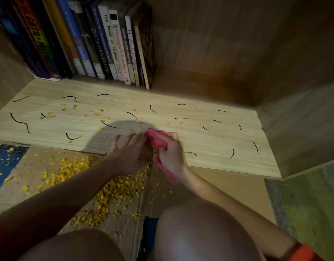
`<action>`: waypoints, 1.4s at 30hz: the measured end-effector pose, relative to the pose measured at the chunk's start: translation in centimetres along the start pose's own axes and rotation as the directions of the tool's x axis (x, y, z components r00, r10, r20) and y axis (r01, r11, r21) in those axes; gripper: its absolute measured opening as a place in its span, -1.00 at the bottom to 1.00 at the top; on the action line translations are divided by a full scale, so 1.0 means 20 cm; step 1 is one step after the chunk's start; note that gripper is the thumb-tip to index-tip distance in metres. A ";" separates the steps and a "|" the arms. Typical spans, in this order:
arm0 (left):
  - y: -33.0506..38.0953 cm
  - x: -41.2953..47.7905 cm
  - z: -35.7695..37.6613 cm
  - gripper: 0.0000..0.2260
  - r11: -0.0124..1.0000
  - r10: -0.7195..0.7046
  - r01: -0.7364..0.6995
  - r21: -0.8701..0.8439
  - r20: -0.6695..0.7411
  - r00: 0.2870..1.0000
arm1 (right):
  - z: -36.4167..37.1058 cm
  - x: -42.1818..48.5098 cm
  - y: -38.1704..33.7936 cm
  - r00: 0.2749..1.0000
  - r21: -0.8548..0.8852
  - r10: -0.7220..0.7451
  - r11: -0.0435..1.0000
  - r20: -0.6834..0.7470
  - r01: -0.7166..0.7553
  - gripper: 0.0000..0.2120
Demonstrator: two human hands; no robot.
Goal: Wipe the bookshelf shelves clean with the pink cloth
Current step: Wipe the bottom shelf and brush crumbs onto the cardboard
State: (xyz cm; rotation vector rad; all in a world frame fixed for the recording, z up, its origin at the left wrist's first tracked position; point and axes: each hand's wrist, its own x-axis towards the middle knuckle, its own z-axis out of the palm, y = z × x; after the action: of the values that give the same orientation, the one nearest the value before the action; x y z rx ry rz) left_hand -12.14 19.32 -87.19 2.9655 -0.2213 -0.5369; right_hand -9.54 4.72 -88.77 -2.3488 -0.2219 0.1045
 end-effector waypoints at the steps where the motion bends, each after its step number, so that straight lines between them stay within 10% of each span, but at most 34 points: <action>1: -0.01 -0.01 0.01 -0.34 1.000 0.008 -0.008 -0.011 -0.013 1.000 | 0.01 0.00 -0.01 0.999 0.059 0.009 0.998 -0.036 -0.006 -0.48; 10: -0.25 -0.13 0.07 -0.34 0.998 -0.070 0.070 -0.007 -0.010 0.998 | -0.10 0.00 0.04 0.967 -0.117 0.207 0.967 -0.146 -0.224 -0.59; 22: -0.28 -0.25 0.06 -0.32 0.995 -0.073 0.072 -0.067 -0.008 0.997 | 0.17 -0.18 -0.24 0.986 -0.013 -0.022 1.000 0.166 0.024 -0.55; 28: -0.33 -0.25 0.01 -0.29 0.983 -0.112 0.085 -0.165 -0.160 0.981 | 0.14 -0.22 -0.28 0.998 0.210 0.041 0.976 0.054 -0.052 -0.63; 42: -0.35 -0.30 0.15 -0.33 0.992 -0.101 0.092 -0.089 -0.104 0.989 | 0.16 -0.28 -0.24 0.982 -0.111 -0.080 0.989 0.173 0.101 -0.64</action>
State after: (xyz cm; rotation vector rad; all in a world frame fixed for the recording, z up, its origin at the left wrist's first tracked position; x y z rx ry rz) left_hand -17.99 26.89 -88.90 2.9231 -0.0434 -0.3842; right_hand -16.04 9.23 -87.63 -2.4452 -0.4283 0.2524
